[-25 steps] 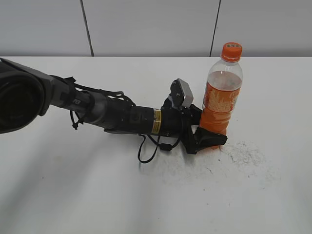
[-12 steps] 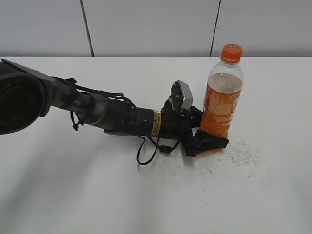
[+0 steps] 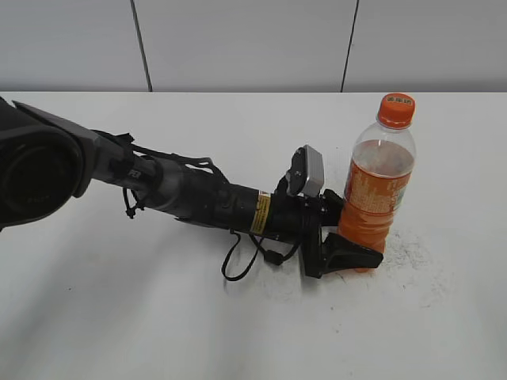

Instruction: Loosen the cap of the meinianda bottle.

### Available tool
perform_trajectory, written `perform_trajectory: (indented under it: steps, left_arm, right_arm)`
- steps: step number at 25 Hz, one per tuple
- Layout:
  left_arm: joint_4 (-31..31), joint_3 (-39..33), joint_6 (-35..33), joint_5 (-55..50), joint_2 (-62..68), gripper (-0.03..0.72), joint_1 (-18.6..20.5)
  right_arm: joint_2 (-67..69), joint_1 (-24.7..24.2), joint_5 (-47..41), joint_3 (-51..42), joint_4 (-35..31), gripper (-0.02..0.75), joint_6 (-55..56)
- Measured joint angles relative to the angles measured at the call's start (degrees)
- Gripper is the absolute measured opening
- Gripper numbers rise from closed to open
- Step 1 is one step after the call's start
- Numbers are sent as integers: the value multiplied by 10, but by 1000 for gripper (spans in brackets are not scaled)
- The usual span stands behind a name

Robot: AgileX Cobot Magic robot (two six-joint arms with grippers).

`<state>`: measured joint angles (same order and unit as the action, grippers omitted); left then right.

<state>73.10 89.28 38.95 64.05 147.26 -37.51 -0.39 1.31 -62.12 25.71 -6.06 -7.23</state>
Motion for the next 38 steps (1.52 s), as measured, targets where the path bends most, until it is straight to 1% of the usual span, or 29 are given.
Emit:
perform_trajectory:
  steps: [3, 8, 13, 16, 18, 20, 21, 22, 23, 24, 26, 30, 33, 38]
  left_arm:
    - [1, 0, 15, 0, 0, 556, 0]
    - [0, 0, 24, -2, 0, 556, 0]
    - [0, 1, 25, -3, 0, 556, -1]
    - [0, 1, 26, -3, 0, 556, -1]
    - [0, 1, 26, -3, 0, 556, -1]
    - [0, 1, 26, -3, 0, 556, -1]
    - [0, 1, 26, -3, 0, 556, -1]
    - [1, 1, 26, -3, 0, 556, -1]
    - [1, 1, 26, -3, 0, 556, -1]
    - [1, 1, 26, -3, 0, 556, -1]
    - [1, 1, 26, -4, 0, 556, -2]
    - [1, 1, 26, -6, -1, 555, -2]
    - [2, 1, 27, -6, -1, 555, -2]
    - [2, 1, 27, -6, -1, 555, -2]
  right_arm:
    - [27, 0, 8, 23, -16, 459, 0]
    - [142, 2, 44, 74, -36, 459, 0]
    - [269, 28, 81, 124, -99, 459, -6]
    - [378, 40, 82, 175, -146, 459, -38]
    - [464, 55, 73, 231, -176, 459, -66]
    - [532, 70, 59, 277, -190, 459, -77]
    - [579, 81, 39, 318, -194, 459, -81]
    - [611, 92, 22, 351, -195, 459, -82]
    - [621, 96, 16, 362, -196, 459, -82]
    - [667, 112, -11, 412, -195, 459, -80]
    - [723, 134, -47, 466, -181, 459, -63]
    - [811, 170, -71, 585, -112, 459, 6]
    - [856, 176, -72, 632, -88, 459, 47]
    - [895, 176, -73, 643, -77, 459, 39]
